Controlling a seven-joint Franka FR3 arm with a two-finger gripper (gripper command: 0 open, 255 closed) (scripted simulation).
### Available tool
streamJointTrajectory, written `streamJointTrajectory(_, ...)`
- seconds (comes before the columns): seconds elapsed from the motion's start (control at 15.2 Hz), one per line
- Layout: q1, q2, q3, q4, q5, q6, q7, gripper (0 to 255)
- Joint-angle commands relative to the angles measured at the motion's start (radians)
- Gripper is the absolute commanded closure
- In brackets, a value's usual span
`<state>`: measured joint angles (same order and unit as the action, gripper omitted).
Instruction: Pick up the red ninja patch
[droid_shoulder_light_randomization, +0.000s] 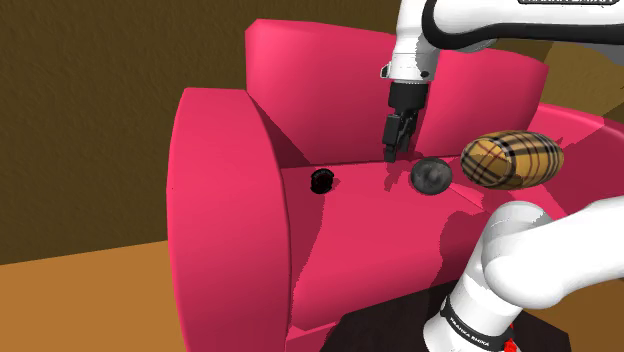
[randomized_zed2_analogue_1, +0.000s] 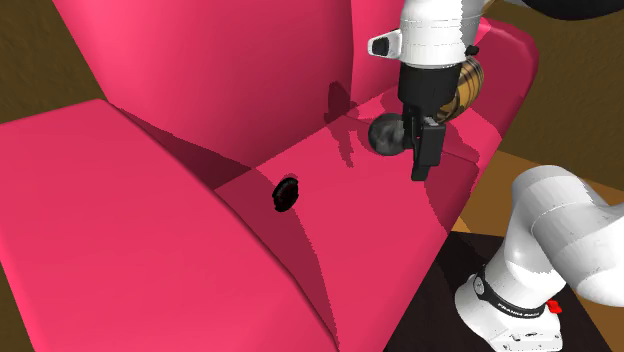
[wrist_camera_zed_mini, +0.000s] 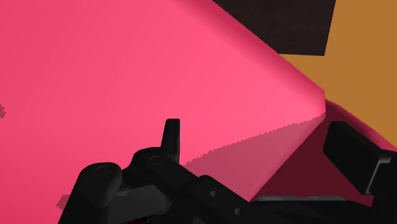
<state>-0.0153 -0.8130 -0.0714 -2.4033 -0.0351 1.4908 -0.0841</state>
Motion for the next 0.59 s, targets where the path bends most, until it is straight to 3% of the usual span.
streamJointTrajectory(0.0, 0.000, 0.000, 0.000, 0.000, 0.000, 0.000, 0.000, 0)
streamJointTrajectory(0.53, 0.059, 0.204, -0.178, 0.017, -0.115, 0.212, -0.374, 0)
